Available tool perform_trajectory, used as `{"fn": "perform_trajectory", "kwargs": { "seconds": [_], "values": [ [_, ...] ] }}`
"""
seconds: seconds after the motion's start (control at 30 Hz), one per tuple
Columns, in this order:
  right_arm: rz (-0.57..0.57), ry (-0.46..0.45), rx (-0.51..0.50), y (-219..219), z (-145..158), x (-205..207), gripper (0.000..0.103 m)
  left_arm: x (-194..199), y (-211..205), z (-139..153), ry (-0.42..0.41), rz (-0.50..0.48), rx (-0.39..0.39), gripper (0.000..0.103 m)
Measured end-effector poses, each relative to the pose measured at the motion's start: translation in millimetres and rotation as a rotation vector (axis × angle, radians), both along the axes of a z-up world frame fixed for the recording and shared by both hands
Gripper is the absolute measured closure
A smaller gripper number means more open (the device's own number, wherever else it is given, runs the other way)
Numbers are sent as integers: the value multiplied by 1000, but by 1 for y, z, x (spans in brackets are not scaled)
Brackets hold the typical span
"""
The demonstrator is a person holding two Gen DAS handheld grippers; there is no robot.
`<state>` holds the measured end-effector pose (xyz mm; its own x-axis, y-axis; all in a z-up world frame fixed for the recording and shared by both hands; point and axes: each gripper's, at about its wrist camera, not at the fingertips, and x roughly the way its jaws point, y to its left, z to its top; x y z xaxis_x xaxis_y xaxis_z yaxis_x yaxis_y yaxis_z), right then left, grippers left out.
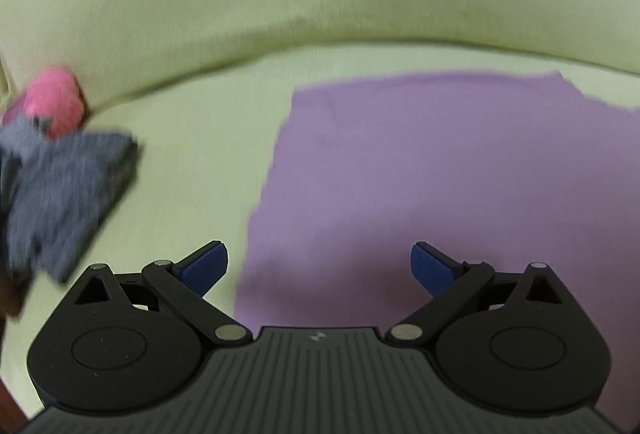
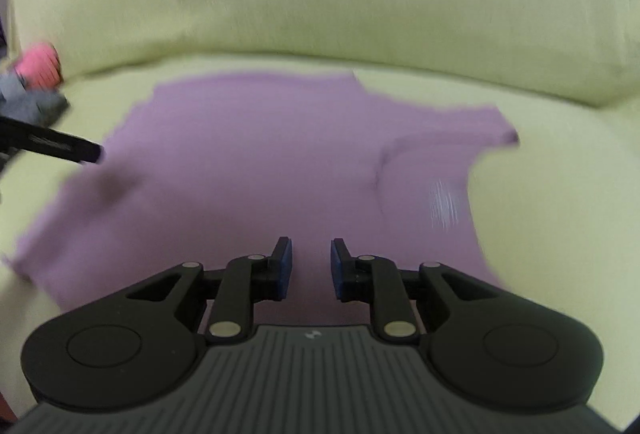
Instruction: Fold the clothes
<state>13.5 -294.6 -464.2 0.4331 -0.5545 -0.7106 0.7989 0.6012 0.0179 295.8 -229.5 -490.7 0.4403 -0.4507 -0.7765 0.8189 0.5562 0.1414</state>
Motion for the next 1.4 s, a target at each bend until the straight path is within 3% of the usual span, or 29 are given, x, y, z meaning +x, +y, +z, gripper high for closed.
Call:
{"fn": "perform_trajectory", "kwargs": {
  "seconds": [0.07,0.2,0.27,0.4,0.47,0.57,0.7,0.77,1.0,1.23,1.4],
  "values": [
    [-75,5,-8,4,2,-26,90,-1,18,-11,1,36,49,3],
    [-248,47,-11,10,4,-79,91,11,60,-16,55,107,33,2],
    [-335,70,-10,14,14,-105,91,13,74,-9,18,136,48,4],
    [-249,28,-49,34,30,-81,90,12,73,5,10,130,12,3],
    [-119,-30,-34,48,33,-37,90,11,60,2,8,121,44,3],
    [-18,-39,-13,63,26,1,90,11,47,-13,41,129,96,3],
    [64,-8,51,73,6,39,89,14,54,-18,67,156,78,2],
    [71,14,38,77,-4,37,89,15,61,-18,95,168,73,2],
    [-107,79,62,66,1,-34,87,7,83,-14,152,193,76,2],
    [-344,147,0,66,21,-113,79,-18,102,33,143,169,9,2],
    [-371,24,-150,74,80,-122,64,-48,112,85,109,121,-82,2]
  ]
}}
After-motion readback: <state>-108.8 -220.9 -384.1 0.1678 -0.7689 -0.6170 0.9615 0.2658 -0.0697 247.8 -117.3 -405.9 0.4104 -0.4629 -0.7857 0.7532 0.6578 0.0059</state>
